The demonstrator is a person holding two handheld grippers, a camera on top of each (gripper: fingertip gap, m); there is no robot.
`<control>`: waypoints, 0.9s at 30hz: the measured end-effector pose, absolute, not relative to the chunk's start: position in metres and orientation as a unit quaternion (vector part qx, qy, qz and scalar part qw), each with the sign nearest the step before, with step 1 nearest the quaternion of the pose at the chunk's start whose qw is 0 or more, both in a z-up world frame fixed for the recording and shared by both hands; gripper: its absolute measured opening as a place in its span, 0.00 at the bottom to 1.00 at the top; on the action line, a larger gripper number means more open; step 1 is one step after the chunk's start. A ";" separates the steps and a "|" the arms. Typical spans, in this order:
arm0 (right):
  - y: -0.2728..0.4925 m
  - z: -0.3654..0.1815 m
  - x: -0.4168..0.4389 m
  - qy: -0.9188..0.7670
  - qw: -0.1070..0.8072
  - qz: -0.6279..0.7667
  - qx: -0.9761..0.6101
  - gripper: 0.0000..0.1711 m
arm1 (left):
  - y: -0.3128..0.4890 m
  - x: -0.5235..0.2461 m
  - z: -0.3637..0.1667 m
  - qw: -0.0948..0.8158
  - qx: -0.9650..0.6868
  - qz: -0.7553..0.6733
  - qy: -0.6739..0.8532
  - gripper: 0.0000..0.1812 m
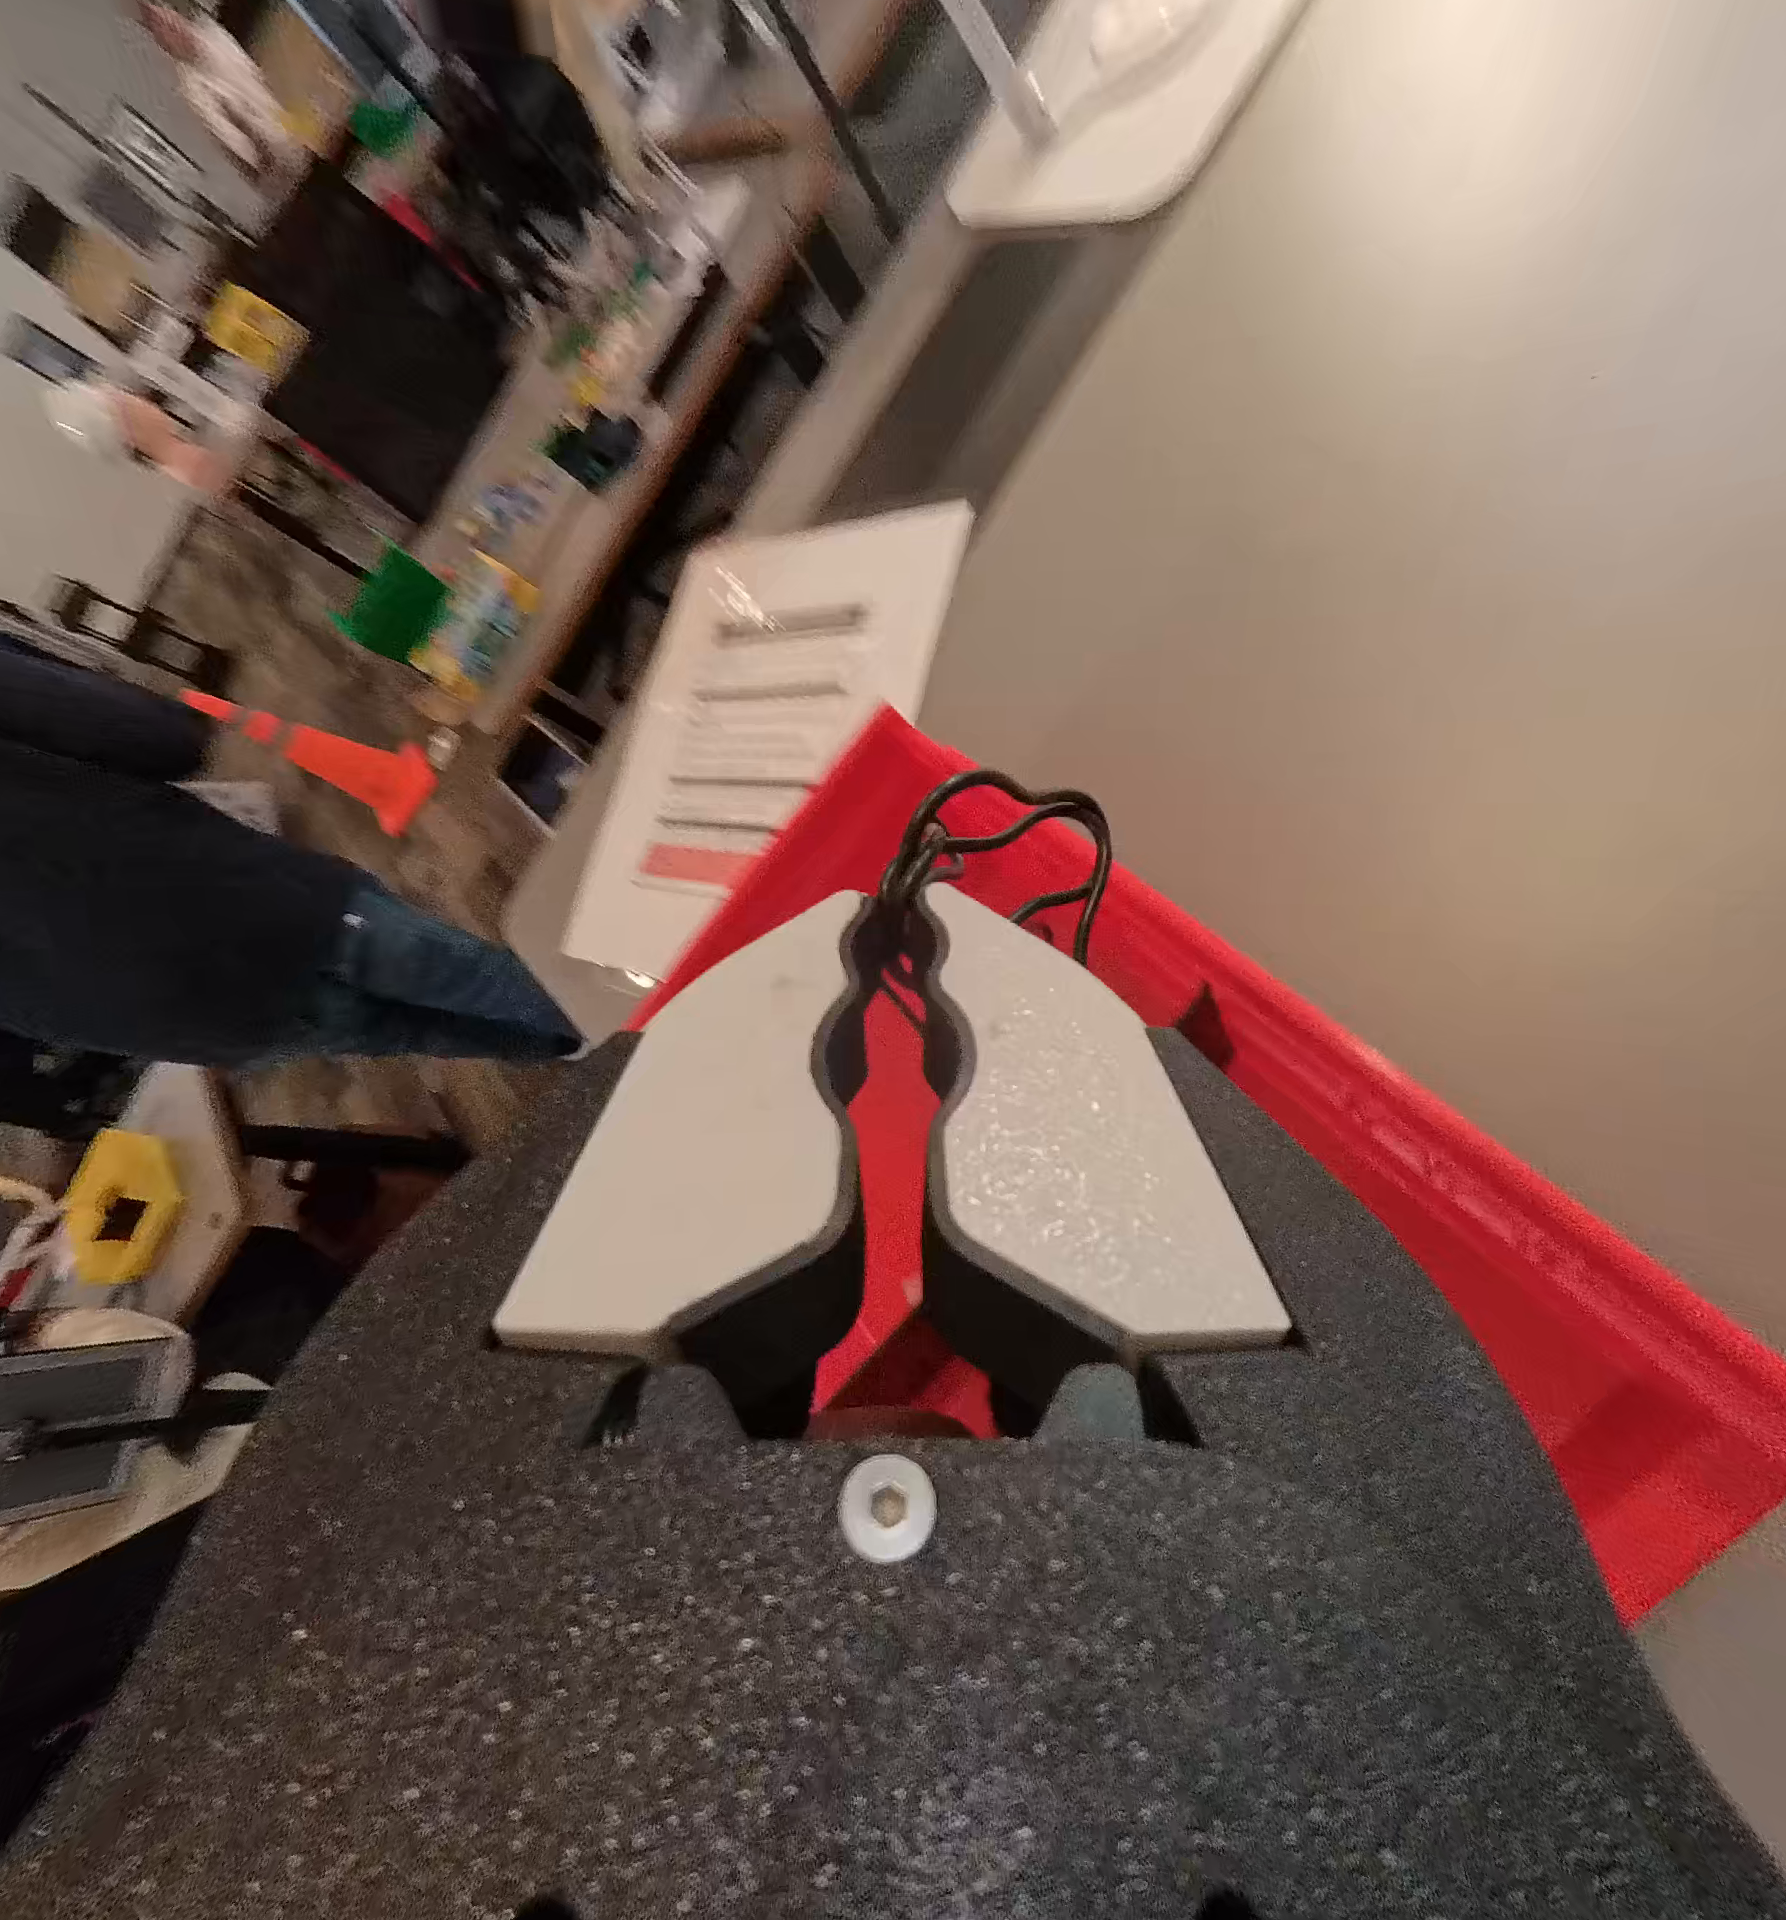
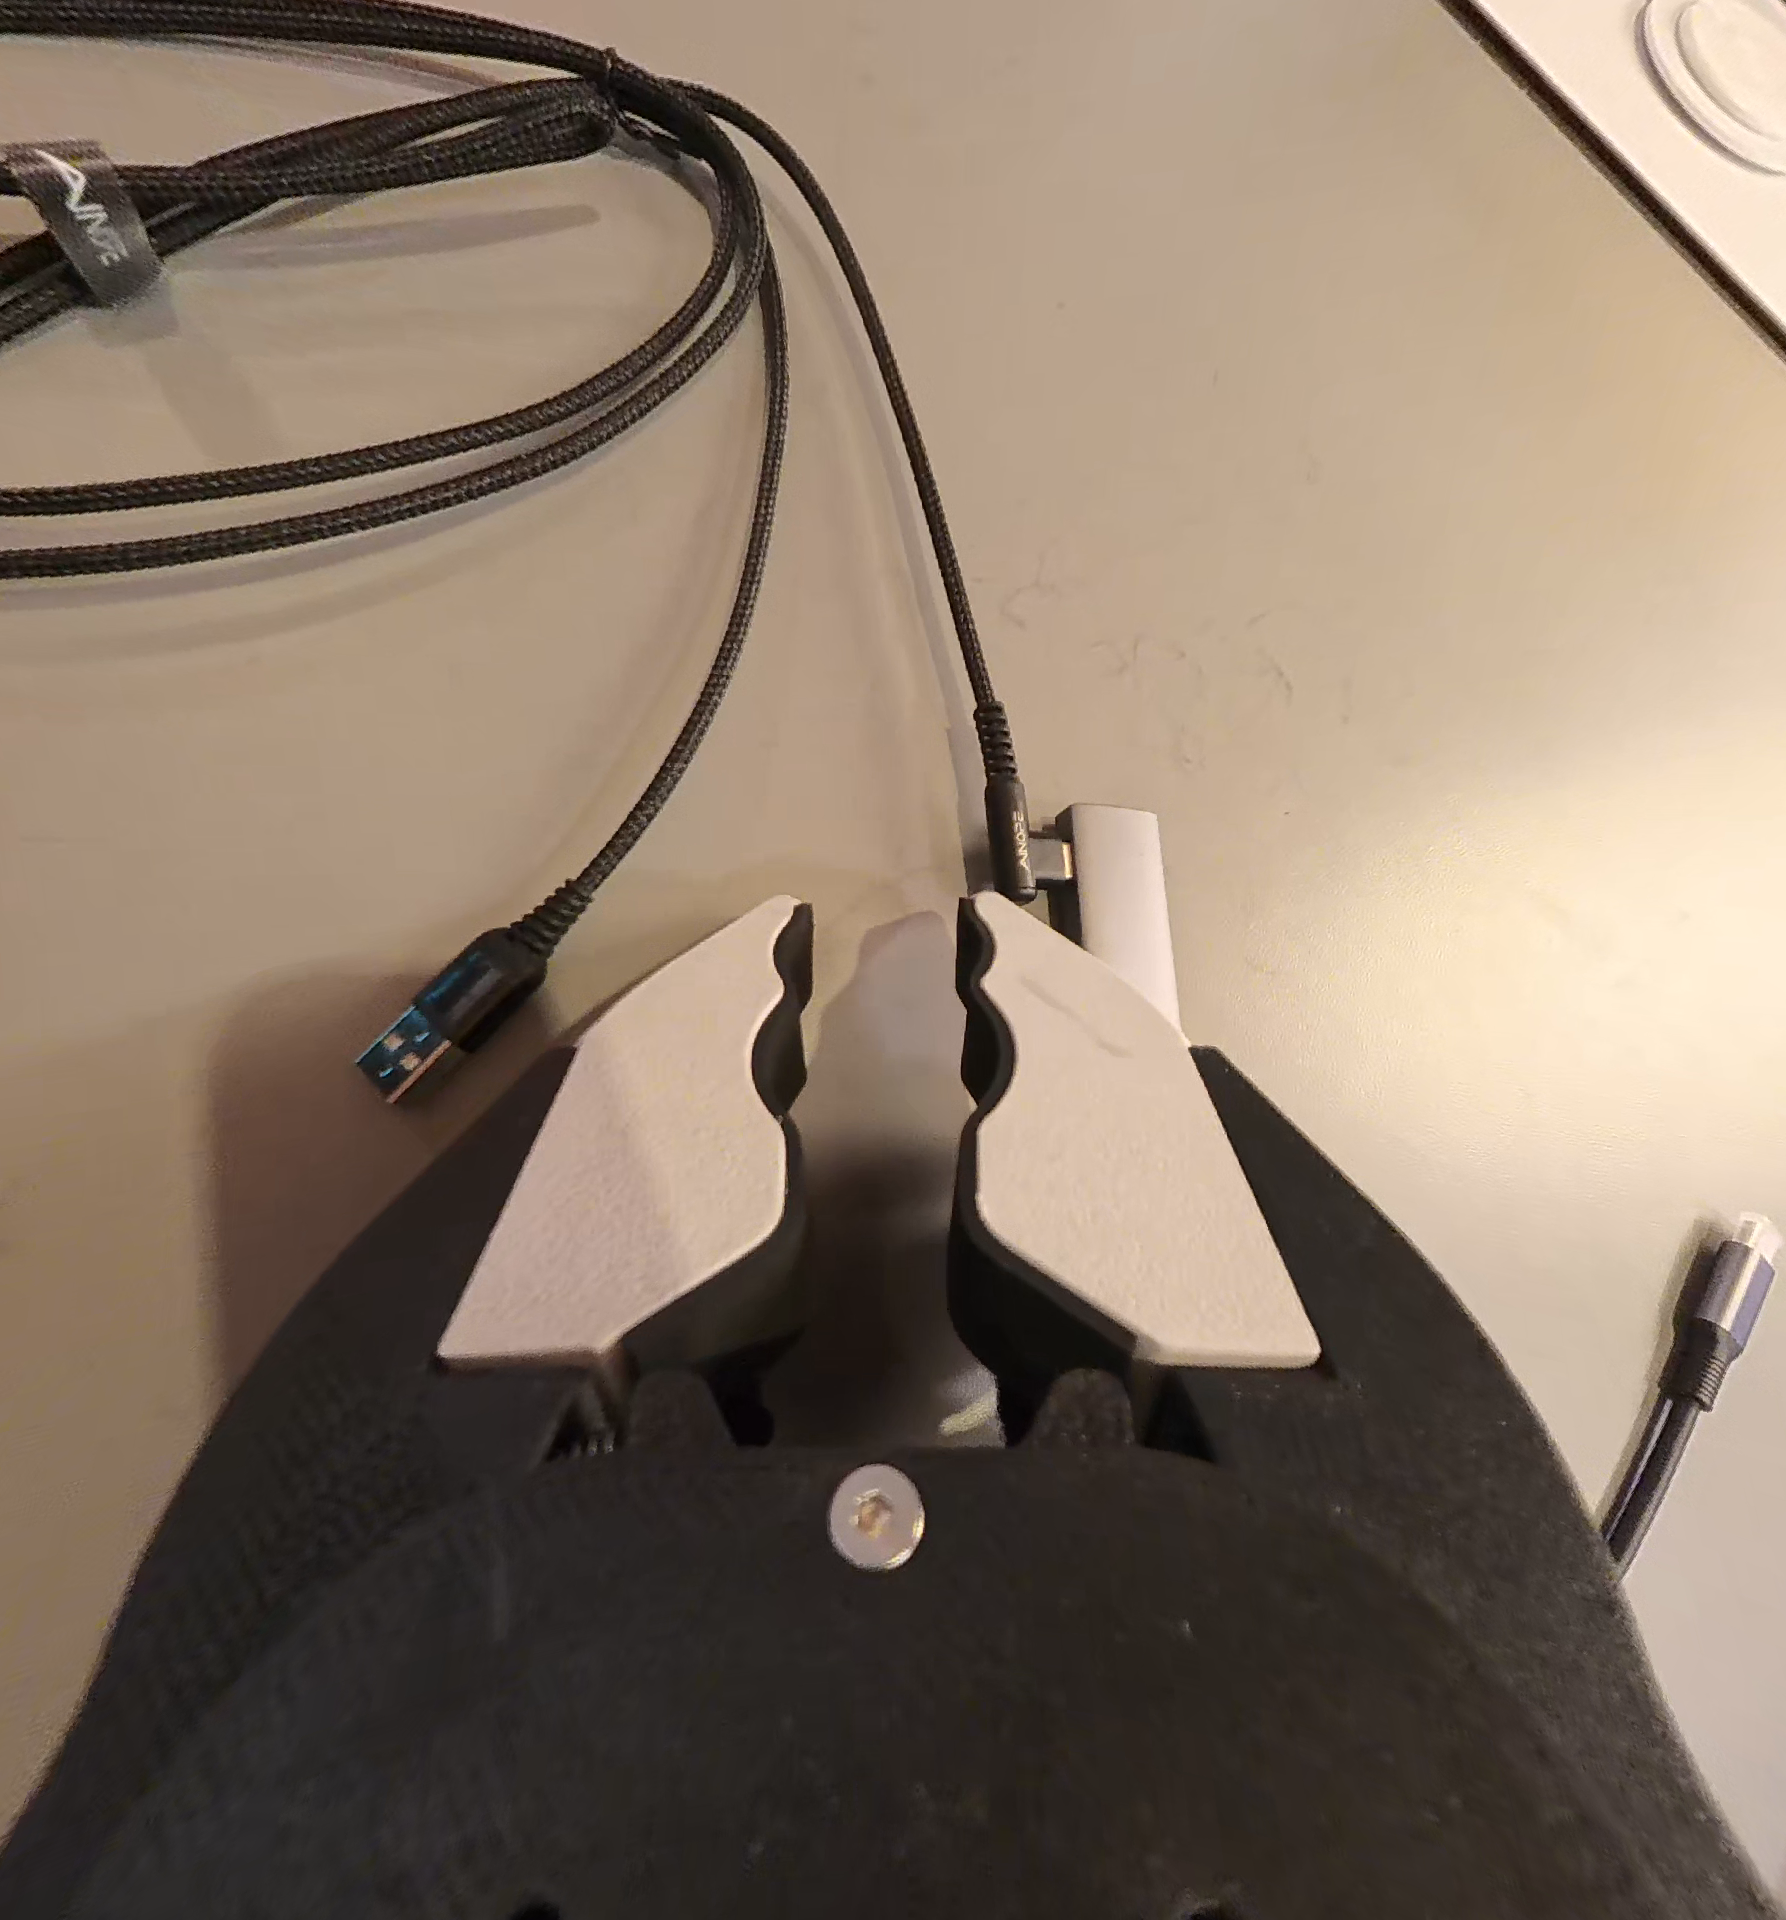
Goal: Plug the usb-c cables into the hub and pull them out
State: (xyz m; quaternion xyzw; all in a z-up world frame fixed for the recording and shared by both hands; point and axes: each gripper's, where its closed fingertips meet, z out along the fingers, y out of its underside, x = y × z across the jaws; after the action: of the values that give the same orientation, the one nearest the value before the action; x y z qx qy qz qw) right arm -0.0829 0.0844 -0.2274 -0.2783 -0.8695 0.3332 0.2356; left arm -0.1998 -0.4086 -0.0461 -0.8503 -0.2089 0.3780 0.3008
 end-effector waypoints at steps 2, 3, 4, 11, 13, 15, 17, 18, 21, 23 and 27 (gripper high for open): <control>0.084 -0.227 -0.083 -0.870 0.236 0.333 -0.278 0.15 | -0.399 -0.197 0.000 0.331 -0.818 0.424 -0.205 0.03; 0.084 -0.227 -0.083 -0.870 0.236 0.333 -0.278 0.15 | -0.392 -0.194 0.024 0.349 -0.799 0.446 -0.200 0.03; 0.084 -0.227 -0.083 -0.870 0.235 0.333 -0.278 0.15 | -0.383 -0.189 0.047 0.370 -0.781 0.463 -0.195 0.03; 0.084 -0.229 -0.088 -0.870 0.220 0.335 -0.287 0.16 | -0.298 -0.150 0.142 0.483 -0.702 0.504 -0.144 0.03; 0.082 -0.229 -0.095 -0.870 0.222 0.335 -0.286 0.16 | -0.268 -0.146 0.145 0.510 -0.700 0.481 -0.136 0.03; 0.078 -0.229 -0.103 -0.870 0.220 0.336 -0.285 0.16 | -0.239 -0.149 0.140 0.536 -0.696 0.459 -0.135 0.03; 0.073 -0.229 -0.114 -0.871 0.218 0.336 -0.282 0.16 | -0.211 -0.156 0.128 0.559 -0.690 0.437 -0.138 0.03; 0.069 -0.229 -0.120 -0.872 0.217 0.337 -0.280 0.16 | -0.197 -0.160 0.121 0.574 -0.685 0.426 -0.141 0.03; 0.057 -0.229 -0.137 -0.875 0.214 0.340 -0.271 0.15 | -0.155 -0.173 0.093 0.636 -0.659 0.367 -0.162 0.03; 0.049 -0.229 -0.149 -0.877 0.217 0.341 -0.260 0.15 | -0.127 -0.181 0.075 0.690 -0.621 0.329 -0.173 0.03; 0.035 -0.221 -0.169 -0.871 0.239 0.358 -0.237 0.16 | -0.077 -0.205 0.029 0.761 -0.547 0.293 -0.193 0.03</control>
State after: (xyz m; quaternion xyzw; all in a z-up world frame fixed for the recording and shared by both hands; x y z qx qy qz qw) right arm -0.1692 0.0354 -0.2213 -0.2374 -0.8708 0.3582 0.2389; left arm -0.2047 -0.0767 0.0288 -0.5466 -0.1928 0.2925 0.7606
